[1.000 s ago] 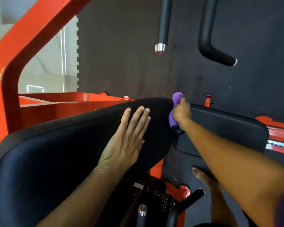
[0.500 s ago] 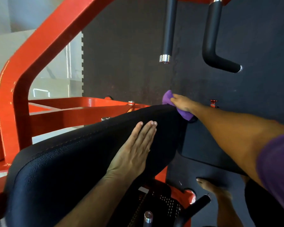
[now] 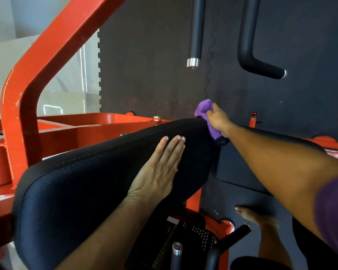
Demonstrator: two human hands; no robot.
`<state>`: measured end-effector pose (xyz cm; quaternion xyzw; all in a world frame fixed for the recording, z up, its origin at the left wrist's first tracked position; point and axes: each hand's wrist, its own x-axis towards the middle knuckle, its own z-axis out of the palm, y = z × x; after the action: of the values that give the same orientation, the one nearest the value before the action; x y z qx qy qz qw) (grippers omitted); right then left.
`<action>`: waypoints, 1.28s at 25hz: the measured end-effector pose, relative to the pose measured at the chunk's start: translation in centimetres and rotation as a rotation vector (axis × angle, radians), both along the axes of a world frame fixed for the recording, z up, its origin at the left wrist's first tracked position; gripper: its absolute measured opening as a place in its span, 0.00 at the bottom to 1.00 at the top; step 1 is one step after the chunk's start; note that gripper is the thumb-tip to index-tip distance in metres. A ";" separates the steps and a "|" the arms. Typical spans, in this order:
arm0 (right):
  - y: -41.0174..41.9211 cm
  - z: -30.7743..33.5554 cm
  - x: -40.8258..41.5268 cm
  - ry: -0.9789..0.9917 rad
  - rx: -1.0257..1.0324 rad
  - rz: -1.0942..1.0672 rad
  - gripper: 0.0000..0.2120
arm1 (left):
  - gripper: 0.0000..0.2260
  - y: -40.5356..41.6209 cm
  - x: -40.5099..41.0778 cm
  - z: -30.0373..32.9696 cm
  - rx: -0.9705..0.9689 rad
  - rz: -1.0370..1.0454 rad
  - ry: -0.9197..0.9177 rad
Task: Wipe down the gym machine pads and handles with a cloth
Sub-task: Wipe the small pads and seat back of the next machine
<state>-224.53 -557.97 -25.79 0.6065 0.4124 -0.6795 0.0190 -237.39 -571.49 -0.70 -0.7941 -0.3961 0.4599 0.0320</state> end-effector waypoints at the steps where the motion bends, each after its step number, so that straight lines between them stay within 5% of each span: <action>1: 0.1 -1.7 -0.1 -0.021 -0.062 -0.041 0.22 | 0.29 -0.1 0.0 -0.1 -0.002 0.004 0.005; 5: -1.0 -3.9 1.0 -0.009 -0.073 -0.100 0.22 | 0.29 -0.2 -0.3 -0.4 -0.001 -0.015 0.025; 10: -2.1 6.5 6.1 0.129 -0.153 -0.225 0.14 | 0.30 -0.1 -0.2 -0.4 -0.027 -0.075 0.108; 15: -3.0 15.3 10.8 0.228 -0.006 -0.235 0.14 | 0.29 0.6 0.1 0.4 -0.095 0.111 0.079; 20: -4.5 25.3 17.8 0.233 0.050 -0.279 0.11 | 0.30 4.2 6.2 5.8 -0.233 0.635 -0.134; 26: -9.7 34.9 26.9 0.079 0.538 -0.164 0.13 | 0.27 -0.1 12.7 13.2 0.092 0.639 -0.498; 32: -18.6 41.1 40.3 -0.138 0.763 -0.304 0.15 | 0.24 -4.8 23.4 17.4 0.147 0.572 -0.746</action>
<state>-184.23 -576.59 15.28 0.6681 0.5383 -0.4307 -0.2799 -214.00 -576.24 16.70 -0.7597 -0.6148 0.1043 -0.1842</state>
